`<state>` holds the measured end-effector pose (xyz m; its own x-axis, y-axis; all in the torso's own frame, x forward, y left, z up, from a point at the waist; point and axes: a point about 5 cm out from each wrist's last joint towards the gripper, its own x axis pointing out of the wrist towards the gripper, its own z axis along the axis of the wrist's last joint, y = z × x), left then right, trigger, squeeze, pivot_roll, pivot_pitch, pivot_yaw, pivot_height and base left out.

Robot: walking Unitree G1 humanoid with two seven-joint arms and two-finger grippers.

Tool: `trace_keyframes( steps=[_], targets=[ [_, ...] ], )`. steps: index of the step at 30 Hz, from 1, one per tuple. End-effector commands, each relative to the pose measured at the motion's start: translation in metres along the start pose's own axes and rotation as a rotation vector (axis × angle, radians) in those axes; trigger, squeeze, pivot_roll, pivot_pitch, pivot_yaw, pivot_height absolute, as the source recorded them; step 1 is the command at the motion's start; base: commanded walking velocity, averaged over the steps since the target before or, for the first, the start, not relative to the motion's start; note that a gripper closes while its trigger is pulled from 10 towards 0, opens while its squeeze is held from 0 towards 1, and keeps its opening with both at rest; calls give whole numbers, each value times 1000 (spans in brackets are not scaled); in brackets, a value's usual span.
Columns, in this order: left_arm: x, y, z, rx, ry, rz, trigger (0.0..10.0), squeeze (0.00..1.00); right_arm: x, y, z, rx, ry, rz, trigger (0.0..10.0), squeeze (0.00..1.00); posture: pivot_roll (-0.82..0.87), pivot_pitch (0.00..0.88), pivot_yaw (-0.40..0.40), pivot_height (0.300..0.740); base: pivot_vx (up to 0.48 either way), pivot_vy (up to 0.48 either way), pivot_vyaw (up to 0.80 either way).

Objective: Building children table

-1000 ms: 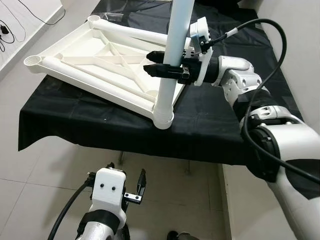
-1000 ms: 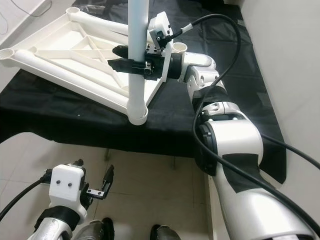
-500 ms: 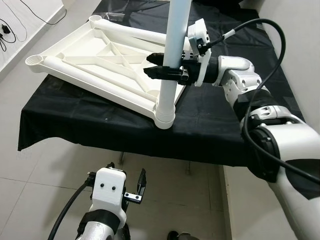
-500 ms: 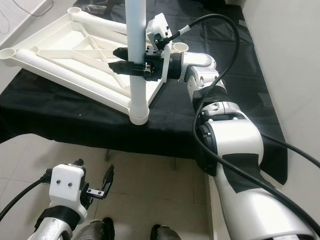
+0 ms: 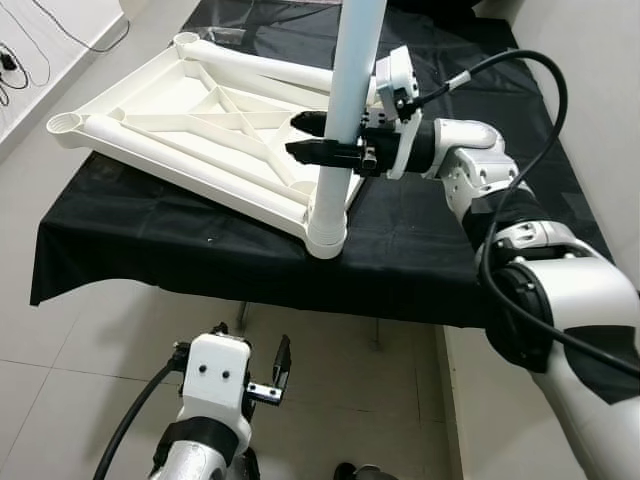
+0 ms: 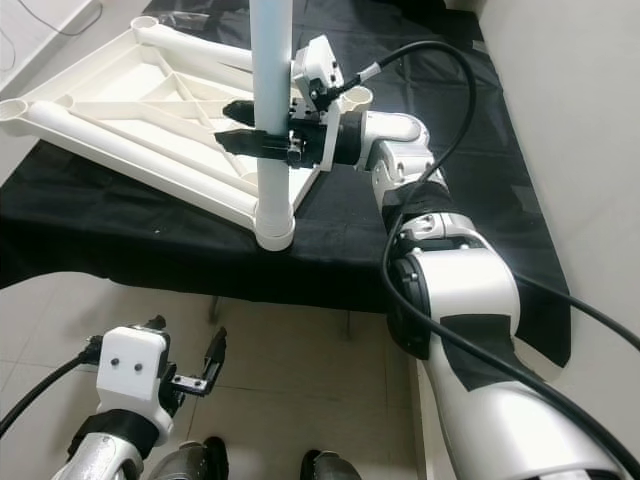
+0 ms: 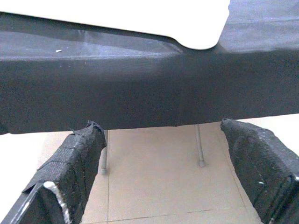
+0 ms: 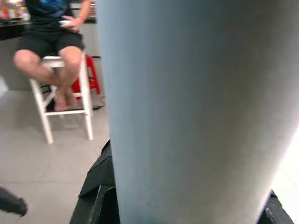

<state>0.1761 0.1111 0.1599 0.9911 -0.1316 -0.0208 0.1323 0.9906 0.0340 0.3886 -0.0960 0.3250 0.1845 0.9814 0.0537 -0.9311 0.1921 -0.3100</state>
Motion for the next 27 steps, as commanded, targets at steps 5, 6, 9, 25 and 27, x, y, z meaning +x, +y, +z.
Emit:
trace_keyframes(
  steps=[5,6,9,25,27],
  targets=[
    [-2,0,-2,8,7,-4,10000,0,4,7,-42,88,103,-113,10000,0,95,255,-67,740,0,0,0],
    [-2,0,-2,8,7,-4,10000,0,4,7,-42,88,103,-113,10000,0,95,255,-67,740,0,0,0],
    [-1,1,-1,12,2,-1,10000,0,7,6,-49,69,141,-204,10000,0,90,255,-68,740,0,0,0],
    [2,10,2,34,-13,20,10000,0,7,-11,-71,115,235,-911,10000,0,84,253,-65,740,0,0,0],
    [3,10,2,34,-13,20,10000,0,6,-12,-77,168,274,-1019,10000,0,84,253,-65,740,0,0,0]
  ],
)
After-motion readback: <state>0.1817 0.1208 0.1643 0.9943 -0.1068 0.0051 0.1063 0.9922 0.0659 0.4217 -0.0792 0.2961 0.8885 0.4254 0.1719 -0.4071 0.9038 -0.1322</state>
